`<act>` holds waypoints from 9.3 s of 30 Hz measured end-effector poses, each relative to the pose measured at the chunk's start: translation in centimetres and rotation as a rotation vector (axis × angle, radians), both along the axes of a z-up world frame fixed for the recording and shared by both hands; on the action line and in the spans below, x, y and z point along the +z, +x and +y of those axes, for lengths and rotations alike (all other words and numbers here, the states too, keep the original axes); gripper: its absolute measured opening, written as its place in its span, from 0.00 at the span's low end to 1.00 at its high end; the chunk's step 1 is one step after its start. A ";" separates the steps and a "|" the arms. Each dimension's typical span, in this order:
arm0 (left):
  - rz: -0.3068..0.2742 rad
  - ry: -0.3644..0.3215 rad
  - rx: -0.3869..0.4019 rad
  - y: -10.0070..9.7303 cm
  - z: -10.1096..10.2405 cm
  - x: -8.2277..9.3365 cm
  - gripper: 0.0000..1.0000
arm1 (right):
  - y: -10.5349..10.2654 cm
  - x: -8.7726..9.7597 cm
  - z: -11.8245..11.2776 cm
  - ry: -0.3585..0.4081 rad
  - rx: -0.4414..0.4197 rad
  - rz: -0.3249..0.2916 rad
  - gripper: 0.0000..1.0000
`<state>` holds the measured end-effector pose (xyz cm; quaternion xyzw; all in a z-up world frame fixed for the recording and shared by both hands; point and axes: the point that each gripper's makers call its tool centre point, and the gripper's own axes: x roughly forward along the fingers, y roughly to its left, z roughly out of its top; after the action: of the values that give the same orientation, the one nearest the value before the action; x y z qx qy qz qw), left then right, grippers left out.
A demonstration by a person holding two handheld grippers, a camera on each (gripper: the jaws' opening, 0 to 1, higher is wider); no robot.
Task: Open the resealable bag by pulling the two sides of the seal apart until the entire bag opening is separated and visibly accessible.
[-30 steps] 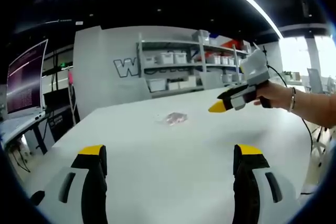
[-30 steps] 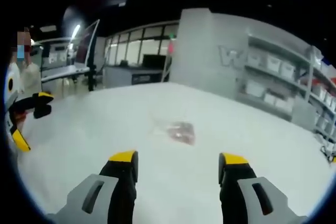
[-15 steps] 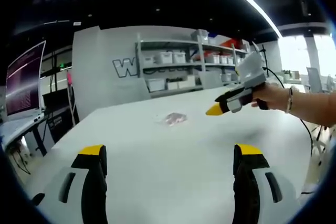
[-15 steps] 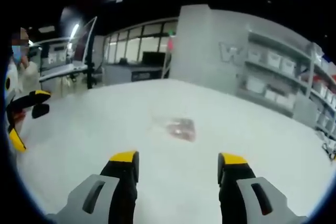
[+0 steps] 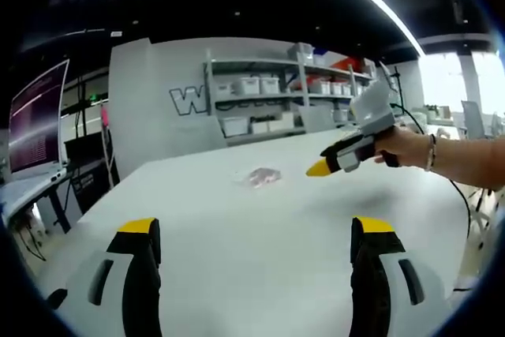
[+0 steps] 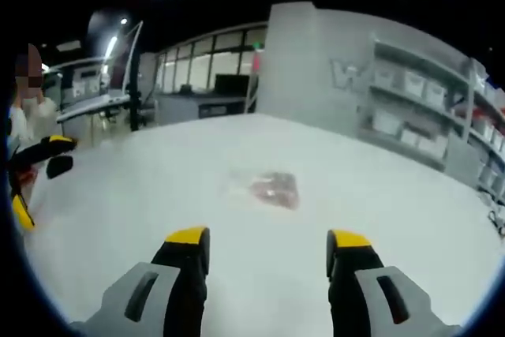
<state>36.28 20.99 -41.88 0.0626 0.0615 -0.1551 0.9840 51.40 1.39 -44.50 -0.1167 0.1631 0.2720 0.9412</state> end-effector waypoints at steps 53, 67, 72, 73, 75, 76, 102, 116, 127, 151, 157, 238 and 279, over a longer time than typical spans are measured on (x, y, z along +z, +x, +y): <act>0.011 -0.004 0.010 0.5 0.3 -0.7 0.98 | 2.1 -2.0 2.2 -0.040 0.031 0.035 0.57; 0.006 0.000 0.011 0.6 0.6 -0.4 0.98 | 2.8 -1.8 3.1 -0.040 0.044 0.028 0.57; 0.009 0.000 0.014 0.6 0.7 -0.5 0.98 | 3.0 -1.9 3.4 -0.041 0.046 0.029 0.56; 0.010 0.001 0.014 0.6 0.7 -0.6 0.98 | 3.2 -1.9 3.4 -0.042 0.046 0.029 0.56; 0.009 0.002 0.014 0.7 0.8 -0.6 0.98 | 3.3 -1.9 3.5 -0.043 0.049 0.029 0.56; 0.009 0.002 0.015 0.7 0.8 -0.6 0.98 | 3.4 -1.9 3.6 -0.043 0.050 0.029 0.56; 0.006 -0.006 0.026 1.2 1.2 -0.9 0.98 | 5.0 -2.4 5.1 -0.064 0.063 0.031 0.55; 0.004 0.000 0.034 1.3 1.5 -0.9 0.99 | 5.8 -2.9 5.3 -0.069 0.058 0.045 0.55; 0.011 0.005 0.027 1.5 1.4 -1.0 0.99 | 6.8 -3.0 5.6 -0.077 0.061 0.050 0.54; 0.008 0.008 0.027 1.9 1.4 -1.1 0.99 | 7.2 -3.9 6.3 -0.137 0.082 0.033 0.53; 0.005 0.004 0.032 2.0 1.6 -1.0 0.99 | 7.4 -4.2 6.6 -0.200 0.100 0.010 0.52; -0.030 -0.015 0.024 1.7 1.5 -0.5 0.97 | 7.4 -1.7 9.6 -0.288 0.316 -0.232 0.15; -0.035 -0.034 0.045 1.9 2.9 -0.7 0.98 | 10.6 -3.0 11.3 -0.254 0.319 -0.217 0.00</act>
<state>38.16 23.84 -42.53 0.0471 0.0431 -0.1326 0.9891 61.98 12.71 -47.52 -0.2872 0.0734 0.3803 0.8761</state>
